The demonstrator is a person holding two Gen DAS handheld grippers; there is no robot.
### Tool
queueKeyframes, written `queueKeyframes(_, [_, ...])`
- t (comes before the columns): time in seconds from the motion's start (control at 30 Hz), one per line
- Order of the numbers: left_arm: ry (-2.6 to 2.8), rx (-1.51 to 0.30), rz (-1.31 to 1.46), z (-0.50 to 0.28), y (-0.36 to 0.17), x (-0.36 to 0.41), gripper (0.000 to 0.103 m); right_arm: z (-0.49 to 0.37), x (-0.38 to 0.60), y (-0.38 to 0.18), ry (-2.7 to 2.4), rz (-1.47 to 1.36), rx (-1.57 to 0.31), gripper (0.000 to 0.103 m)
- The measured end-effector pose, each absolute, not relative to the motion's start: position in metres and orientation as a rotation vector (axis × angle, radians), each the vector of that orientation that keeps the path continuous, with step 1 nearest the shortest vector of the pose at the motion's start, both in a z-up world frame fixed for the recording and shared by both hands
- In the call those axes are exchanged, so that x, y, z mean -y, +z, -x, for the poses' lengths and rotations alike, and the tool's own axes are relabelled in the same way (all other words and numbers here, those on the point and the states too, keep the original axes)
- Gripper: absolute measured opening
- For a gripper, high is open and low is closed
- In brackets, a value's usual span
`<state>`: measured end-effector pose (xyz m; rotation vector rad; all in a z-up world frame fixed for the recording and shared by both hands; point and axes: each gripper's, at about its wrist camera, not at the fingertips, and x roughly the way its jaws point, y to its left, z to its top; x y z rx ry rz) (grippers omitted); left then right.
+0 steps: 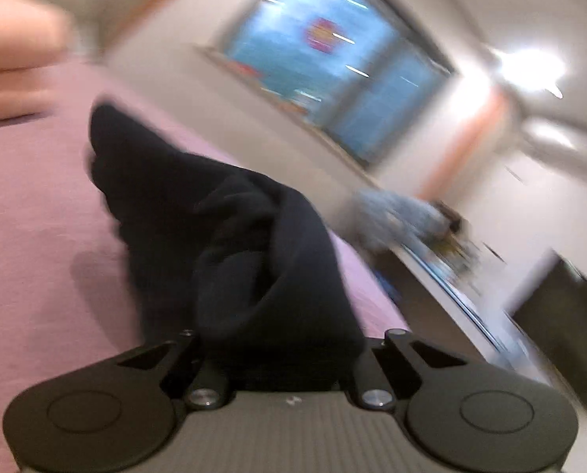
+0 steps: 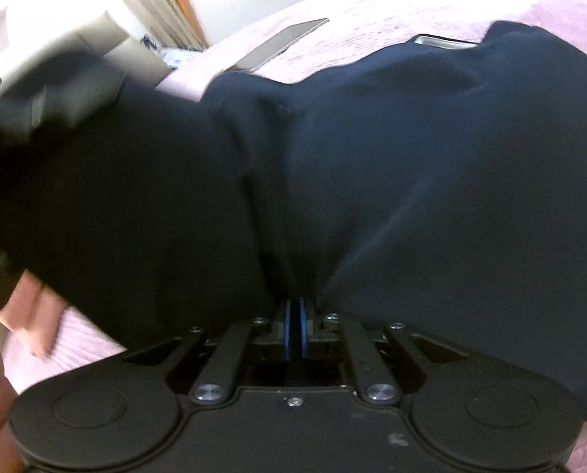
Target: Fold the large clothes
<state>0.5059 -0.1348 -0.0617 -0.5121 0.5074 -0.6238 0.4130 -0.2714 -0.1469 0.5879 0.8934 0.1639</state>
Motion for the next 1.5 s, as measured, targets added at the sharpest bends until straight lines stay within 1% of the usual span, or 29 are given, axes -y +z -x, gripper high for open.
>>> queueKeyframes(0.1, [-0.782, -0.509, 0.472, -0.504, -0.048, 0.183, 0.009, -0.389, 0.318, -0.122, 0.068, -0.642, -0.801, 0.003])
queueKeyframes(0.13, [-0.836, -0.516, 0.471, -0.503, -0.044, 0.199, 0.009, -0.380, 0.334, -0.113, 0.029, -0.634, -0.770, 0.004])
queueKeyframes(0.17, [-0.877, -0.532, 0.463, -0.503, -0.044, 0.214, 0.009, -0.372, 0.351, -0.105, -0.019, -0.621, -0.748, 0.008])
queueKeyframes(0.2, [-0.917, -0.553, 0.444, -0.503, -0.046, 0.231, 0.009, -0.365, 0.369, -0.100, -0.065, -0.615, -0.736, 0.015])
queueKeyframes(0.27, [-0.958, -0.625, 0.361, -0.504, -0.062, 0.268, 0.010, -0.355, 0.405, -0.099, -0.163, -0.607, -0.747, 0.017])
queueKeyframes(0.3, [-0.951, -0.677, 0.318, -0.506, -0.077, 0.286, 0.009, -0.354, 0.415, -0.104, -0.227, -0.555, -0.784, 0.015])
queueKeyframes(0.33, [-0.937, -0.756, 0.328, -0.513, -0.097, 0.298, 0.009, -0.350, 0.426, -0.111, -0.286, -0.505, -0.818, 0.020])
queueKeyframes(0.37, [-0.928, -0.822, 0.292, -0.516, -0.113, 0.308, 0.009, -0.346, 0.439, -0.118, -0.317, -0.502, -0.839, 0.020])
queueKeyframes(0.43, [-0.931, -0.841, 0.198, -0.506, -0.131, 0.319, 0.009, -0.336, 0.464, -0.127, -0.343, -0.546, -0.852, 0.020])
queueKeyframes(0.5, [-0.950, -0.859, 0.157, -0.502, -0.135, 0.321, 0.009, -0.332, 0.476, -0.126, -0.378, -0.522, -0.843, 0.021])
queueKeyframes(0.6, [-0.980, -0.853, 0.065, -0.494, -0.131, 0.326, 0.009, -0.337, 0.483, -0.114, -0.370, -0.440, -0.807, 0.021])
queueKeyframes(0.67, [-1.001, -0.853, -0.031, -0.496, -0.129, 0.331, 0.010, -0.351, 0.483, -0.094, -0.323, -0.354, -0.761, 0.022])
queueKeyframes(0.7, [-1.018, -0.855, -0.091, -0.484, -0.130, 0.338, 0.013, -0.358, 0.480, -0.086, -0.290, -0.324, -0.742, 0.023])
queueKeyframes(0.73, [-1.039, -0.855, -0.144, -0.475, -0.128, 0.342, 0.019, -0.371, 0.478, -0.075, -0.233, -0.288, -0.719, 0.029])
queueKeyframes(0.8, [-1.082, -0.883, -0.183, -0.464, -0.120, 0.343, 0.020, -0.392, 0.473, -0.058, -0.135, -0.236, -0.681, 0.034])
queueKeyframes(0.83, [-1.127, -0.894, -0.130, -0.462, -0.110, 0.333, 0.020, -0.406, 0.472, -0.051, -0.071, -0.212, -0.665, 0.034])
queueKeyframes(0.9, [-1.168, -0.878, 0.004, -0.469, -0.081, 0.312, 0.023, -0.434, 0.464, -0.038, 0.018, -0.163, -0.622, 0.034])
queueKeyframes(1.0, [-1.064, -0.784, 0.019, -0.494, -0.048, 0.290, 0.022, -0.476, 0.450, -0.033, 0.118, -0.135, -0.599, 0.034])
queueKeyframes(1.07, [-0.943, -0.729, 0.004, -0.522, -0.044, 0.280, 0.022, -0.504, 0.431, -0.037, 0.191, -0.121, -0.596, 0.034])
queueKeyframes(1.13, [-0.861, -0.736, -0.001, -0.549, -0.058, 0.279, 0.020, -0.530, 0.414, -0.050, 0.223, -0.080, -0.604, 0.034])
queueKeyframes(1.17, [-0.853, -0.764, 0.010, -0.561, -0.070, 0.278, 0.020, -0.544, 0.405, -0.061, 0.239, -0.058, -0.633, 0.032])
queueKeyframes(1.2, [-0.886, -0.807, 0.045, -0.569, -0.084, 0.274, 0.020, -0.556, 0.400, -0.073, 0.248, -0.029, -0.669, 0.026])
queueKeyframes(1.27, [-0.945, -0.859, 0.137, -0.574, -0.110, 0.271, 0.021, -0.571, 0.390, -0.108, 0.221, 0.083, -0.724, 0.022])
queueKeyframes(1.3, [-0.938, -0.867, 0.159, -0.576, -0.118, 0.270, 0.016, -0.574, 0.393, -0.124, 0.186, 0.123, -0.750, 0.020])
queueKeyframes(1.33, [-0.939, -0.911, 0.171, -0.579, -0.128, 0.268, 0.003, -0.573, 0.403, -0.136, 0.144, 0.126, -0.763, 0.021])
queueKeyframes(1.37, [-0.926, -0.941, 0.149, -0.576, -0.134, 0.268, 0.003, -0.568, 0.418, -0.140, 0.112, 0.095, -0.762, 0.028])
queueKeyframes(1.4, [-0.923, -0.945, 0.126, -0.571, -0.136, 0.269, 0.003, -0.564, 0.431, -0.139, 0.075, 0.066, -0.762, 0.038])
queueKeyframes(1.47, [-0.908, -0.952, 0.098, -0.561, -0.139, 0.259, 0.003, -0.556, 0.453, -0.141, -0.012, 0.071, -0.785, 0.020])
queueKeyframes(1.5, [-0.901, -0.962, 0.095, -0.559, -0.139, 0.257, 0.003, -0.550, 0.459, -0.140, -0.035, 0.074, -0.791, 0.016])
